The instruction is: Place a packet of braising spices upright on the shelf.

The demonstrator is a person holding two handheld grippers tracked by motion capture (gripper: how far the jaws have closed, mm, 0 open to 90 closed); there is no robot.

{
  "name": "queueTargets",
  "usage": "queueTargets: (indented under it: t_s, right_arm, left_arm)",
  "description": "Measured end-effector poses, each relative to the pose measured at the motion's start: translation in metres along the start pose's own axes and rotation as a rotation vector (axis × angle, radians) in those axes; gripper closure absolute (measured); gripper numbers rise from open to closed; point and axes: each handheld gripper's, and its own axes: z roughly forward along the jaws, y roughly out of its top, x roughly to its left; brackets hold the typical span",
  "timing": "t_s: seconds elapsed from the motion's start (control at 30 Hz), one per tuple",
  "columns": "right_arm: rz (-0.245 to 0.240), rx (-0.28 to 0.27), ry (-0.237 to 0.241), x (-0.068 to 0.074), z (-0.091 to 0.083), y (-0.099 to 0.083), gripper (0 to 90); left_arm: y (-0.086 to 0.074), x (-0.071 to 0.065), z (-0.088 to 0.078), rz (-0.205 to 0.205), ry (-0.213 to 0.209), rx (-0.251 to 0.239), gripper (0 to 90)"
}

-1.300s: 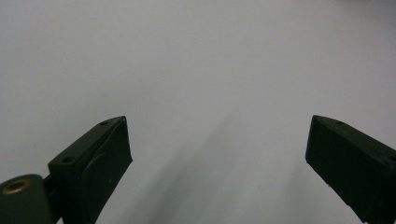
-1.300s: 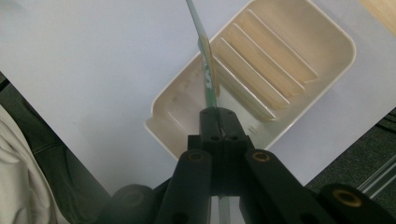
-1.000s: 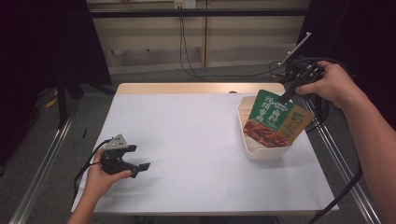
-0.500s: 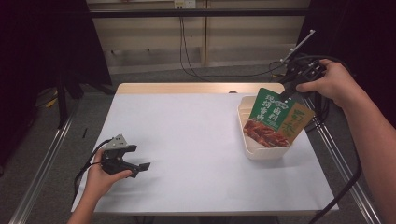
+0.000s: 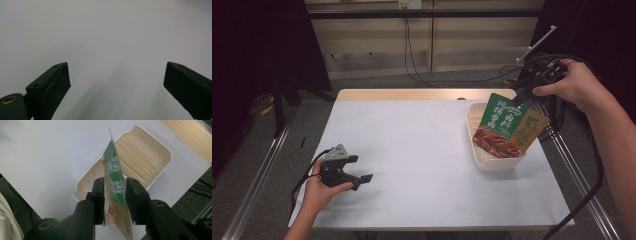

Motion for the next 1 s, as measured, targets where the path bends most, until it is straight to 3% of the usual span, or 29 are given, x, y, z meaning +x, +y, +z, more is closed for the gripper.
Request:
queueTargets:
  t_s: [0.17,0.33,1.0]
  right_arm:
    - [0.008,0.000,-0.001,0.004,-0.008,-0.001,62.2]
    - [0.002,-0.040,-0.024,0.010,-0.016,-0.004,48.3]
    - [-0.031,-0.074,-0.006,0.039,-0.012,0.005,29.5]
  left_arm:
    - [0.000,-0.001,0.000,0.005,0.003,0.003,6.6]
    - [0.001,0.000,0.000,0.007,0.004,0.000,6.6]
    - [0.001,-0.002,-0.001,0.010,-0.005,-0.003,6.5]
